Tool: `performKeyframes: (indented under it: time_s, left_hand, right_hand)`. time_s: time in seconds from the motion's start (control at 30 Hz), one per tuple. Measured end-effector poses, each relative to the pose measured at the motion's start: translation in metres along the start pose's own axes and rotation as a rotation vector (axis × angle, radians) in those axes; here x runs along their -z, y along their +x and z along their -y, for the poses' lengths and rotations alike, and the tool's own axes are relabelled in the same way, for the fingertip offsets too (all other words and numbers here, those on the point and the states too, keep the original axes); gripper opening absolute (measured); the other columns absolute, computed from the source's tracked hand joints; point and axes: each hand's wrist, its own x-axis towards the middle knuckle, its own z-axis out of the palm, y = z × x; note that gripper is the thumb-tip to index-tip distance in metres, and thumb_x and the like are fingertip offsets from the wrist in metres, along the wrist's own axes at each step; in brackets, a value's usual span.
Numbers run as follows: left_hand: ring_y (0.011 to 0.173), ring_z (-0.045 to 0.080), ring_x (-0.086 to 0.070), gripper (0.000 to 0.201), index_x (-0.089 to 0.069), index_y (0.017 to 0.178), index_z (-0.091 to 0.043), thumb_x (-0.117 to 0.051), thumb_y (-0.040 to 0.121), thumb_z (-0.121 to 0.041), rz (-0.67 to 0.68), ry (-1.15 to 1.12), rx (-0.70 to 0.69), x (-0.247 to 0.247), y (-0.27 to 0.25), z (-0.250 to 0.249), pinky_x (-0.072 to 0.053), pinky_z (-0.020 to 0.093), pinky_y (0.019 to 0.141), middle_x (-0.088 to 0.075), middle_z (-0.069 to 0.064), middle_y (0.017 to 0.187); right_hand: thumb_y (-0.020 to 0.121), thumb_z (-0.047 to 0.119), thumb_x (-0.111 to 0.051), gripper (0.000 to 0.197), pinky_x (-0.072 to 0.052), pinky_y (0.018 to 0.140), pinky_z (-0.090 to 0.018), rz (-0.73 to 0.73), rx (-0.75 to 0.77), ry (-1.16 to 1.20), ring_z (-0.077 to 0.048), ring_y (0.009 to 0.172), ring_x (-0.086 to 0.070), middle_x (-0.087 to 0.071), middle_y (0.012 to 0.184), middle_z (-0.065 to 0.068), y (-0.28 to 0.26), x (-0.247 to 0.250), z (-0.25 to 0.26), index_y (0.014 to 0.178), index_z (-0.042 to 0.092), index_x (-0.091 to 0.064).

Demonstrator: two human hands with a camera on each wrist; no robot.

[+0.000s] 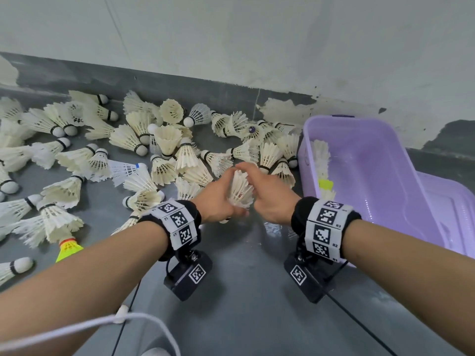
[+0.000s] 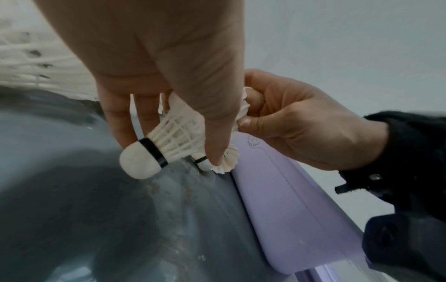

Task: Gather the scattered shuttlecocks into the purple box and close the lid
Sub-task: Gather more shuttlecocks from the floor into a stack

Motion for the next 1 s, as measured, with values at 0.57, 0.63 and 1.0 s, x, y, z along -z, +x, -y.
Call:
performKeyframes:
  time_s: [0.57, 0.63, 1.0]
  left_hand:
    - [0.097, 0.022, -0.051, 0.064, -0.044, 0.121, -0.027, -0.083, 0.07, -0.022, -0.138, -0.04, 0.114, 0.02, -0.007, 0.025, -0.037, 0.027, 0.071, -0.06, 0.014, 0.109]
    - [0.097, 0.022, -0.05, 0.066, -0.044, 0.122, -0.024, -0.083, 0.069, -0.022, -0.14, -0.035, 0.108, 0.019, -0.008, 0.024, -0.035, 0.024, 0.074, -0.057, 0.009, 0.105]
    - [0.079, 0.017, -0.05, 0.069, -0.041, 0.118, -0.02, -0.085, 0.065, -0.024, -0.146, 0.005, 0.091, 0.004, 0.003, 0.009, -0.036, 0.026, 0.063, -0.051, -0.003, 0.084]
  right_hand:
    - [0.082, 0.004, -0.051, 0.069, -0.034, 0.107, -0.045, -0.043, -0.241, -0.206, -0.034, 0.133, -0.027, -0.016, 0.15, -0.012, 0.032, -0.018, -0.031, 0.141, 0.035, -0.032]
    - [0.084, 0.007, -0.054, 0.049, -0.04, 0.102, -0.041, -0.086, -0.188, -0.22, -0.033, 0.127, -0.039, -0.027, 0.146, -0.01, 0.03, -0.022, -0.039, 0.128, 0.027, -0.045]
    - [0.094, 0.029, -0.055, 0.017, -0.034, 0.079, -0.014, -0.401, -0.045, 0.088, -0.012, 0.084, -0.054, -0.044, 0.108, 0.001, 0.01, 0.009, -0.027, 0.097, 0.013, -0.057]
